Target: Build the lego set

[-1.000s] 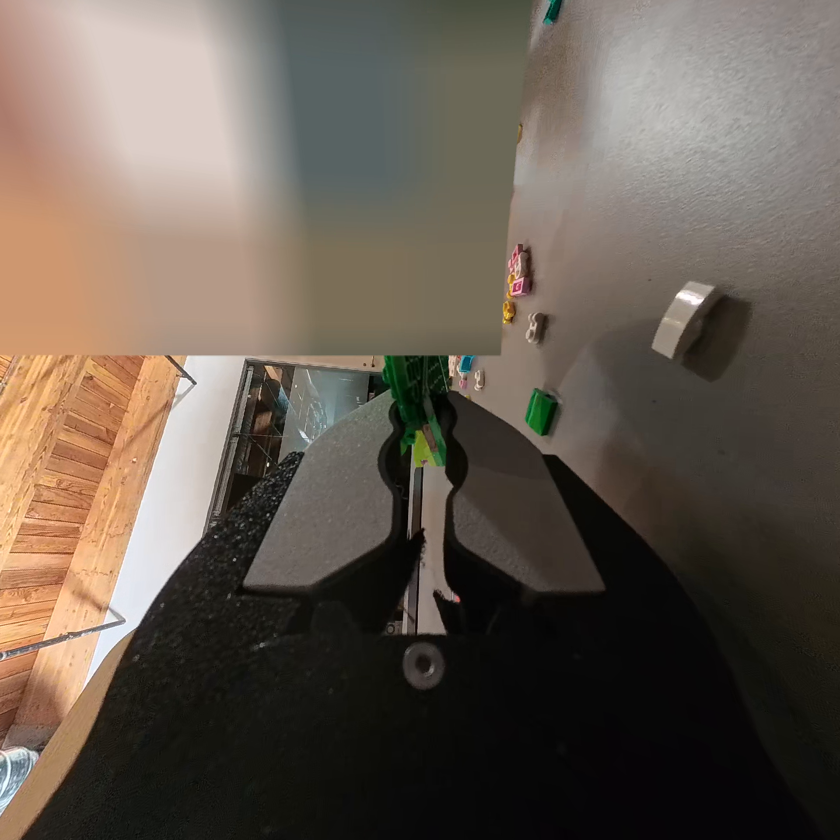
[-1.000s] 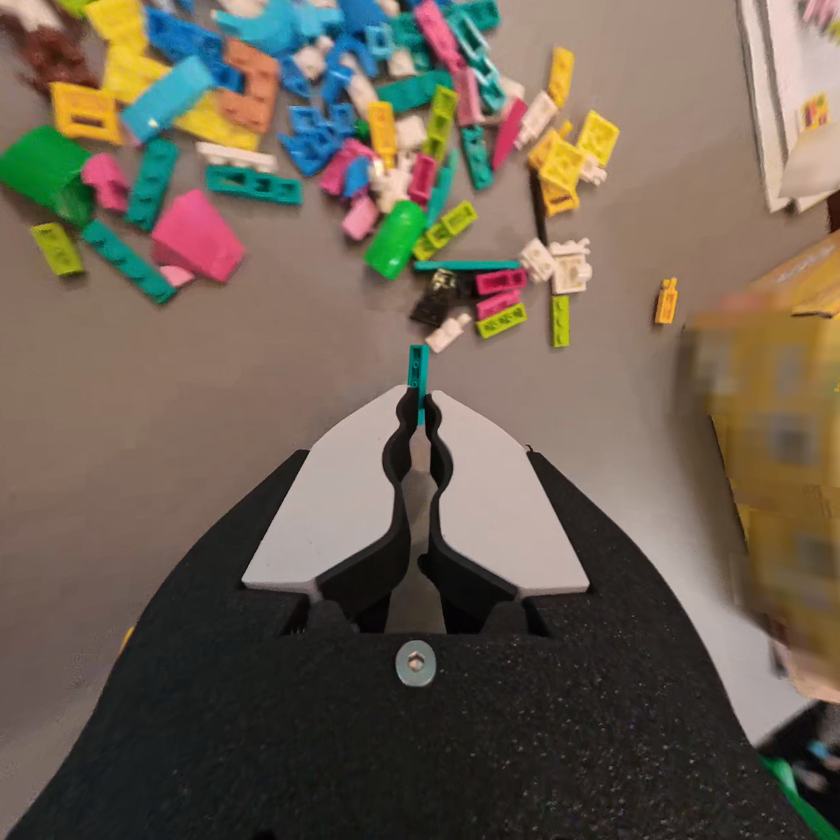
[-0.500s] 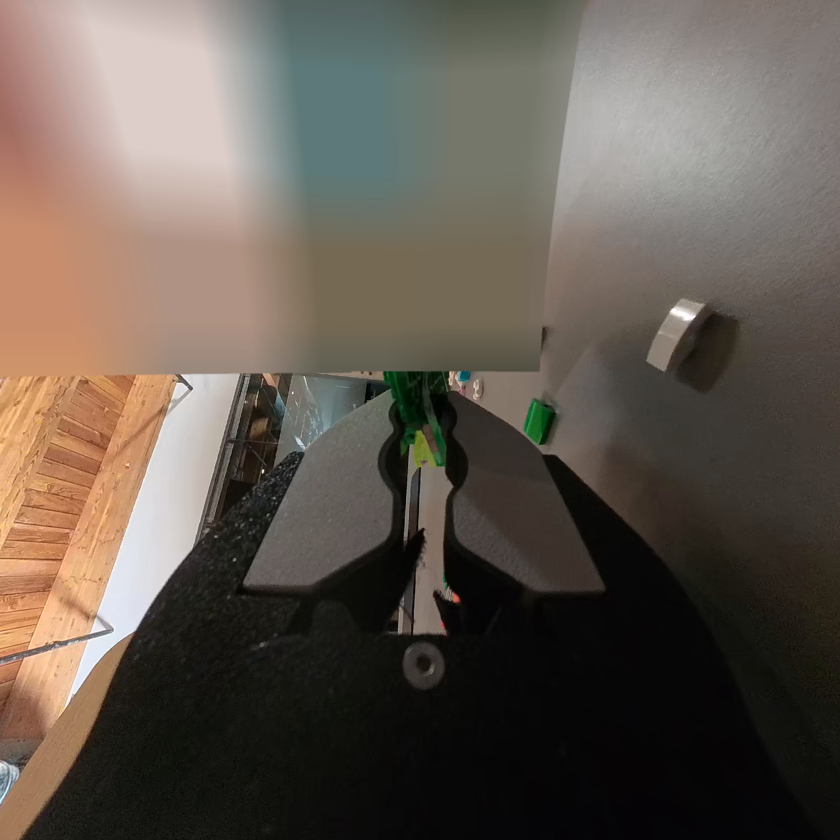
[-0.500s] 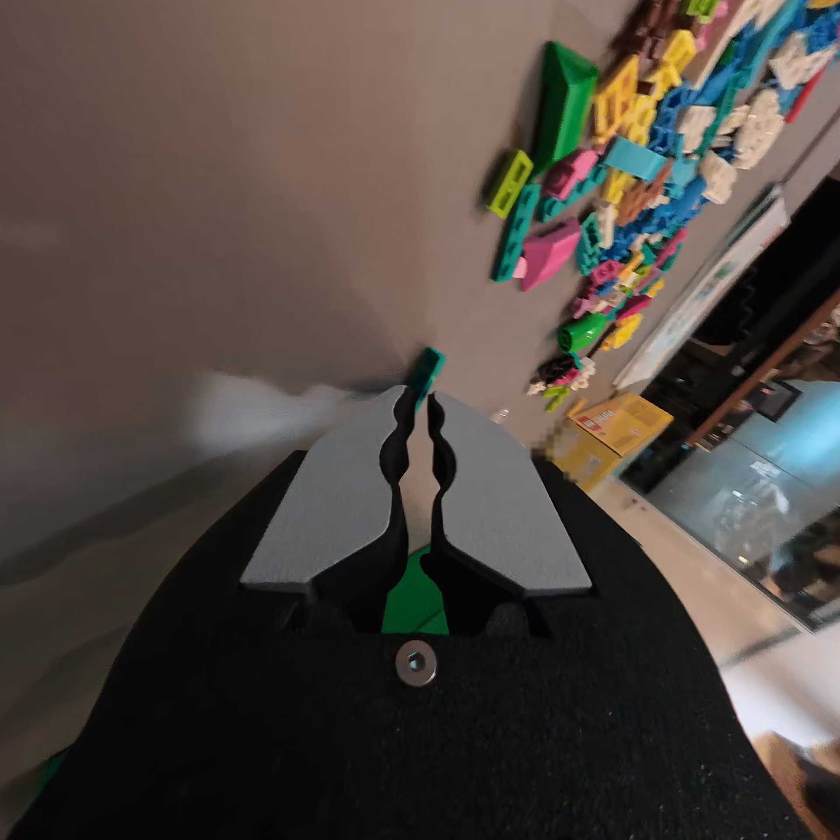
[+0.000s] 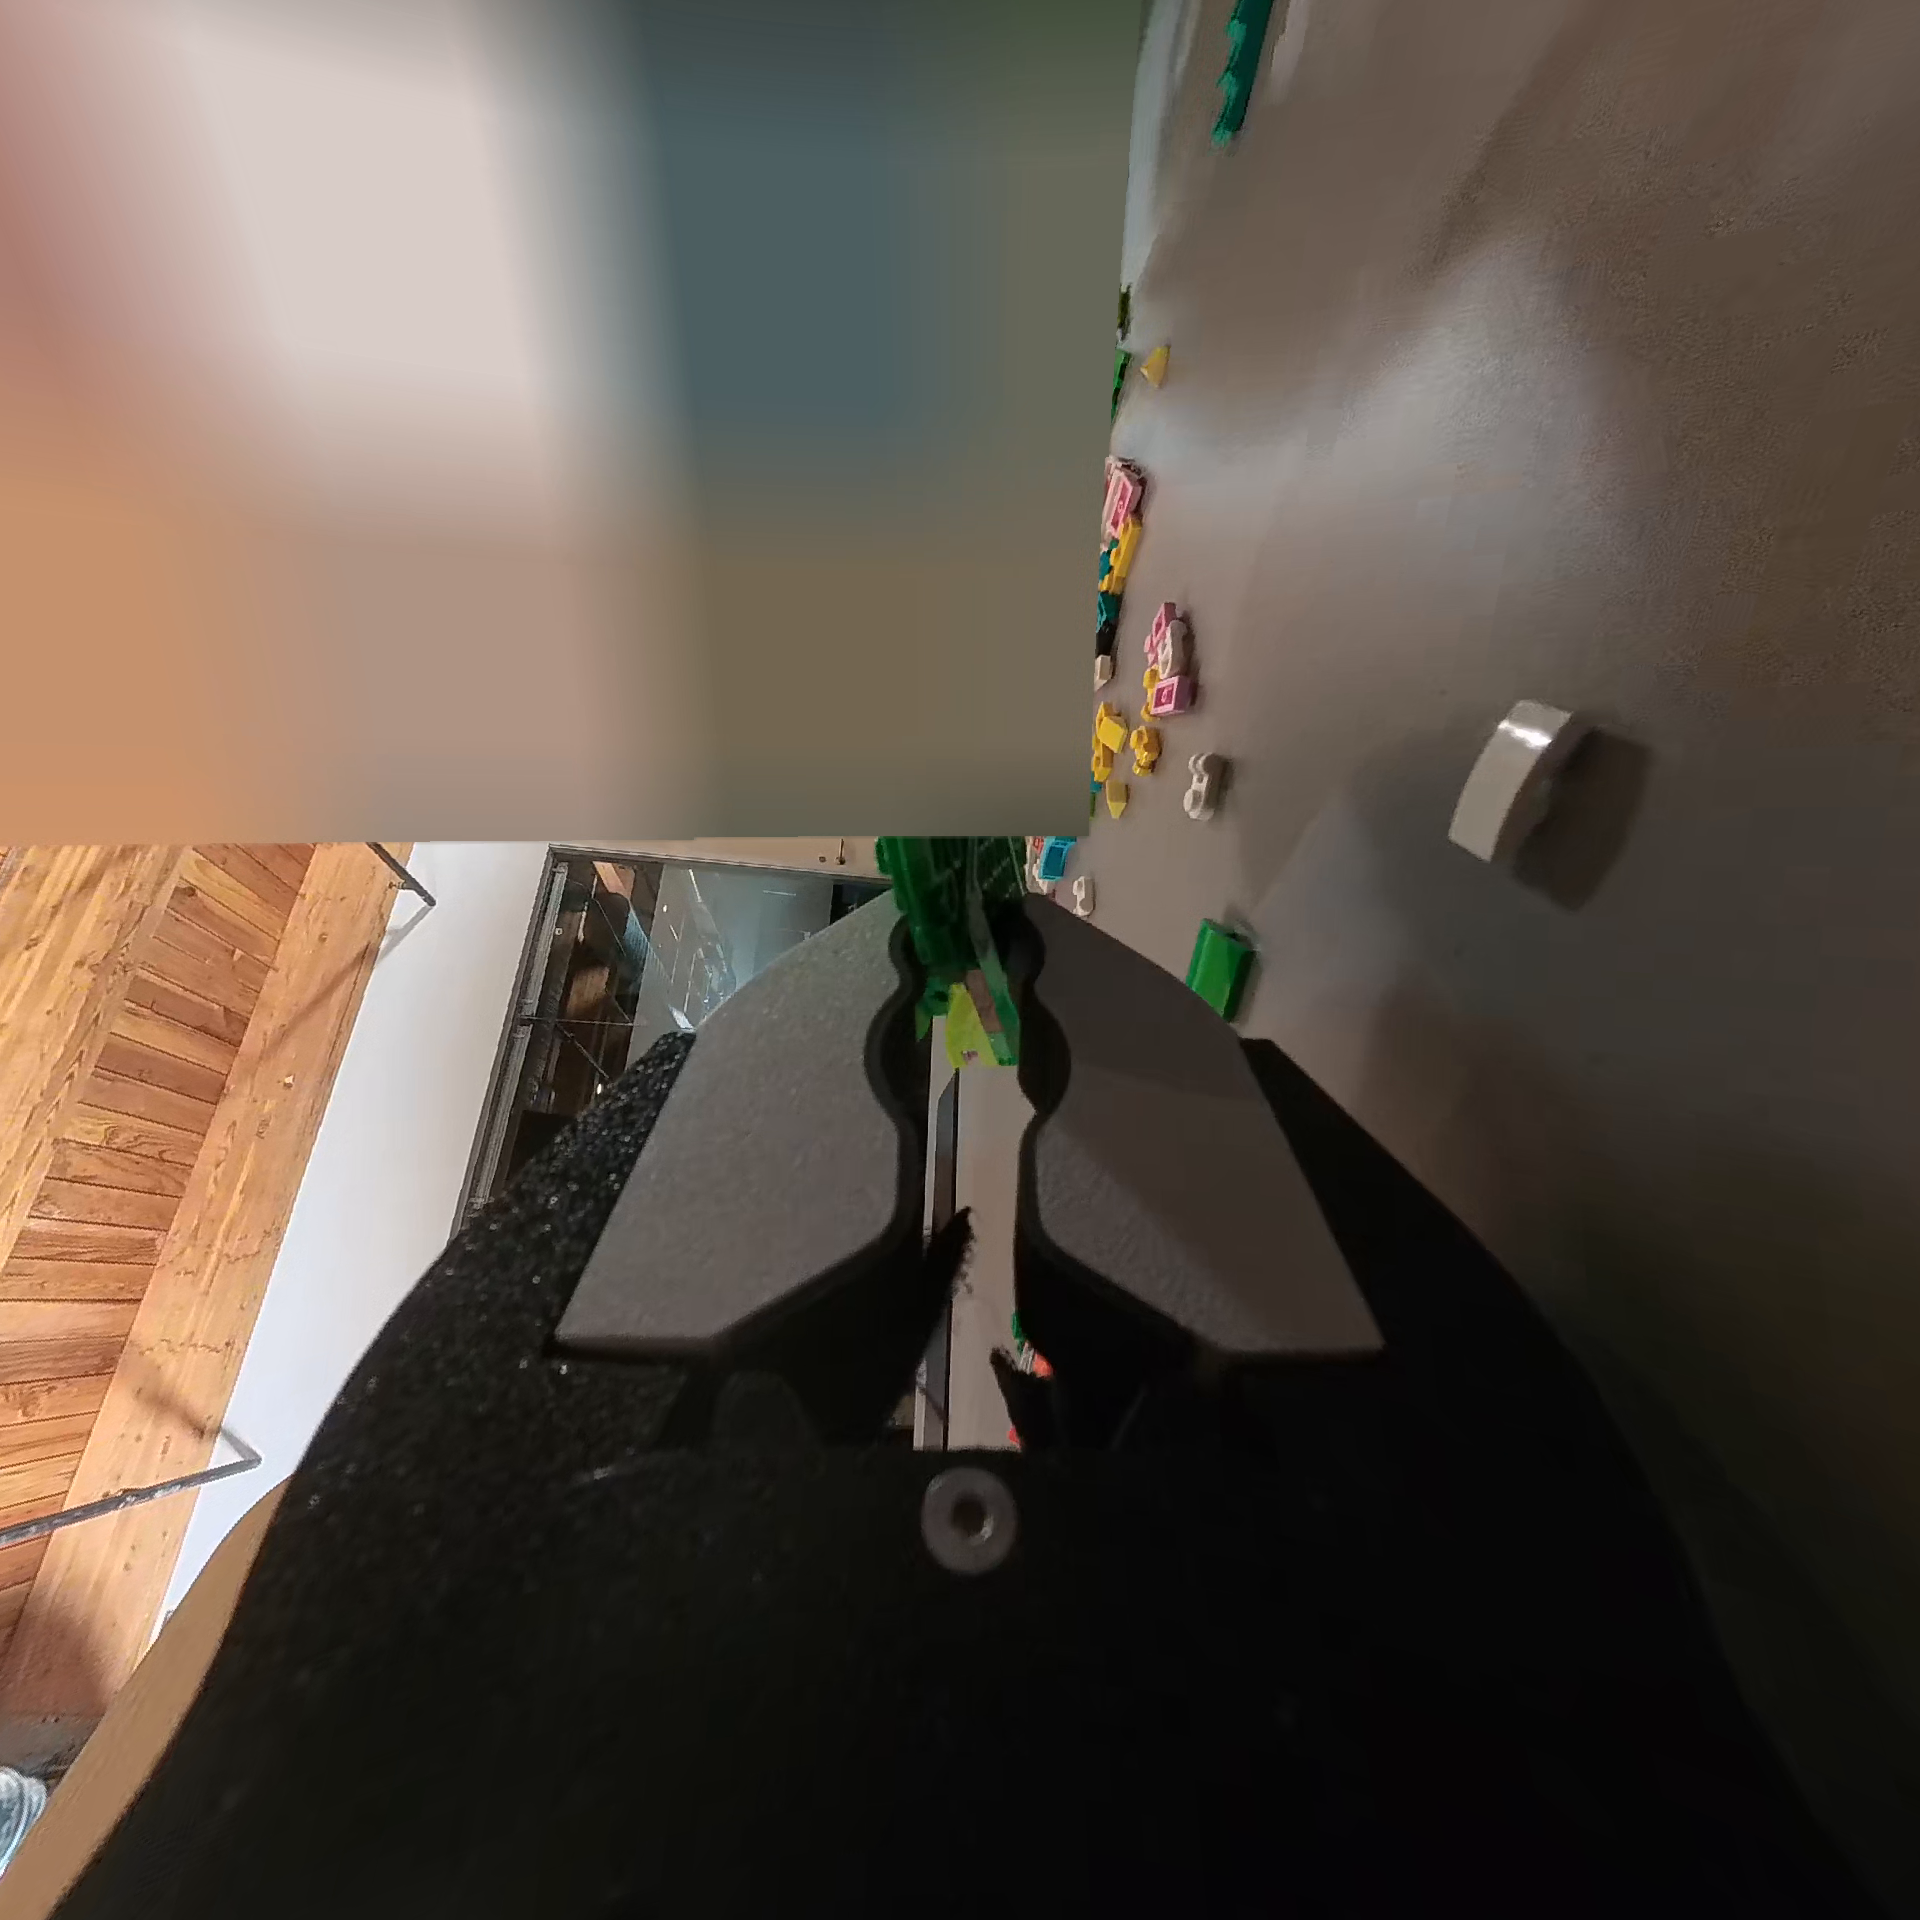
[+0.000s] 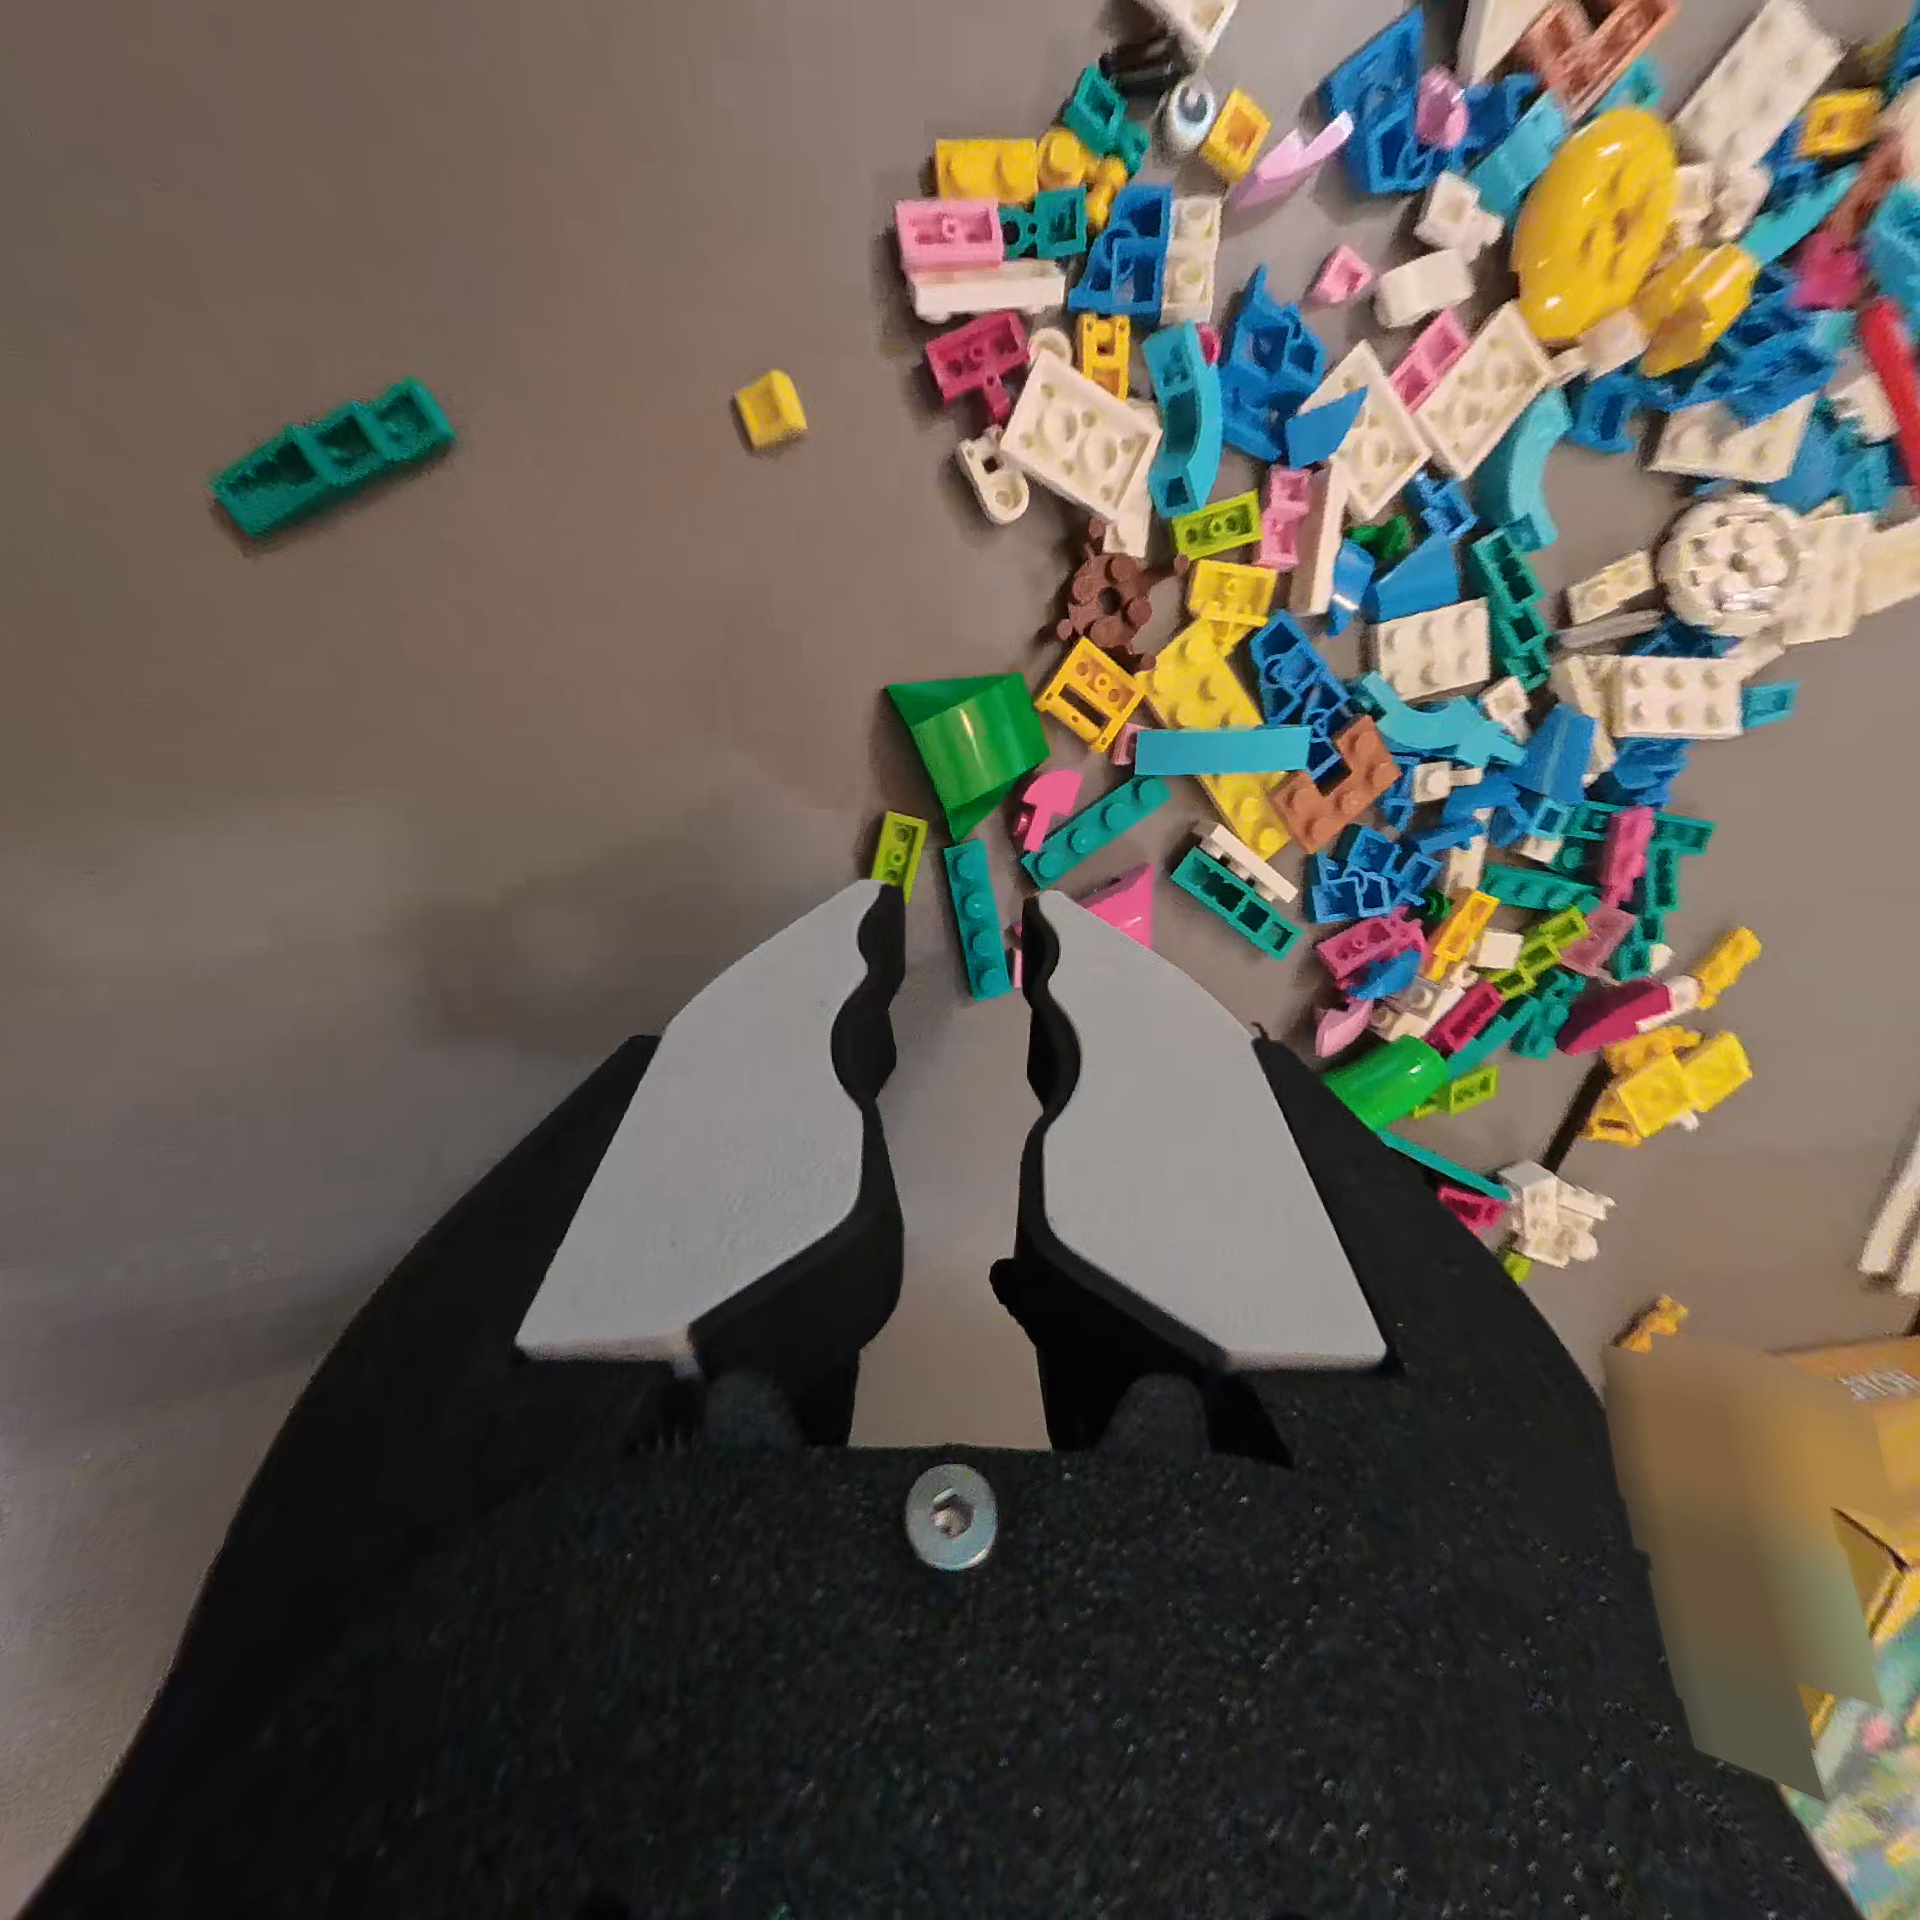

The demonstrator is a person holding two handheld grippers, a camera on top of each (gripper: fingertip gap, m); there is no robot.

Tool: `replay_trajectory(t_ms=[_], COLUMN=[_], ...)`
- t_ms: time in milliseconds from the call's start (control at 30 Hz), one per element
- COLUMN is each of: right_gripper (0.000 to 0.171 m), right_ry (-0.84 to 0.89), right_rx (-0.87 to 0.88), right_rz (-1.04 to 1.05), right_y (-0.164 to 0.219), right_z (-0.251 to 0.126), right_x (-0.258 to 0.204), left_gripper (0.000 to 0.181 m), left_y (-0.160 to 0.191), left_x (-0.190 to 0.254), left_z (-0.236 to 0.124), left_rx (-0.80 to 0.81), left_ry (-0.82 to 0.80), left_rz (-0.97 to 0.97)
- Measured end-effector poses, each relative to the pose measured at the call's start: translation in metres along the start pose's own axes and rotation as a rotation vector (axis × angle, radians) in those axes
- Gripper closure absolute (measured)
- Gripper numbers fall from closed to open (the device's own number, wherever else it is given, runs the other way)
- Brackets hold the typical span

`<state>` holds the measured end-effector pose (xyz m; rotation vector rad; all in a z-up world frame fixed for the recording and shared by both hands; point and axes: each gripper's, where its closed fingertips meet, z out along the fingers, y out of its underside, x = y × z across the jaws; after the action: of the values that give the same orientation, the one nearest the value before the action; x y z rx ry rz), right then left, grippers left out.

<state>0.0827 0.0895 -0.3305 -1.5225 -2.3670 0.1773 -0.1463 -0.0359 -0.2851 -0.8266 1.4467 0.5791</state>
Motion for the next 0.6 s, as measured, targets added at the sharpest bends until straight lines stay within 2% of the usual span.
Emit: replay_trajectory(t_ms=[133,333,600], right_gripper=[0.161,0.164,0.165], right_ry=[-0.071,-0.110,-0.080], right_rx=[-0.078,-0.177,-0.286], right_rz=[-0.030,-0.057,0.264], right_y=[0.007,0.013,0.060], right_z=[0.007,0.011,-0.015], right_x=[0.002,0.000,-0.010], left_gripper=[0.168,0.168,0.167], left_y=[-0.001,-0.002,-0.003], left_x=[0.001,0.001,0.002], left_z=[-0.001,-0.002,-0.003], left_rx=[0.005,0.010,0.016], left_ry=[0.004,0.012,0.017], left_rz=[0.006,0.005,0.003])
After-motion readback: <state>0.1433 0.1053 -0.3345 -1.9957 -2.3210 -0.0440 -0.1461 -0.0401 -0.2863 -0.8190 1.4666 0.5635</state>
